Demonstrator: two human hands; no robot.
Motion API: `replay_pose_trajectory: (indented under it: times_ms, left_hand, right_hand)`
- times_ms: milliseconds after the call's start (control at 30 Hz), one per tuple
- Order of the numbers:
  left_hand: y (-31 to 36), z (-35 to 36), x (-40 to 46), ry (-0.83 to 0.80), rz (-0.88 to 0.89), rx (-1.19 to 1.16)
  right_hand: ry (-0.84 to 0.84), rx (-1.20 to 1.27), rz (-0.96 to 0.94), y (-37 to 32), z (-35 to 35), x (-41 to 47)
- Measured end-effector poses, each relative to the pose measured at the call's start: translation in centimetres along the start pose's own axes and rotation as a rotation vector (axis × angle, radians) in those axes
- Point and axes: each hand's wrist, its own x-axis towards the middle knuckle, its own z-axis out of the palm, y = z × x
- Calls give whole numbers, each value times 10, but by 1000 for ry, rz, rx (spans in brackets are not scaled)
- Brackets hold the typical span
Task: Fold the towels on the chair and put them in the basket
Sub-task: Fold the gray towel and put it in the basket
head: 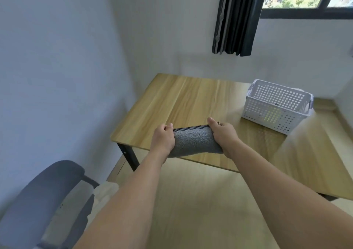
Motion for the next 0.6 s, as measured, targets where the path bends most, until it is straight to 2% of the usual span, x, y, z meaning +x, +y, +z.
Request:
replay_pose_trajectory:
  times_ms: [233, 467, 600]
  left_hand:
    - [76, 91, 5, 49, -2, 31]
    - [138, 186, 37, 74, 26, 49]
    - [174, 257, 44, 129, 53, -42]
  right_hand:
    - [-49, -130, -76, -18, -110, 71]
    - [9, -211, -154, -23, -191, 153]
    - [-7, -329, -264, -30, -254, 210]
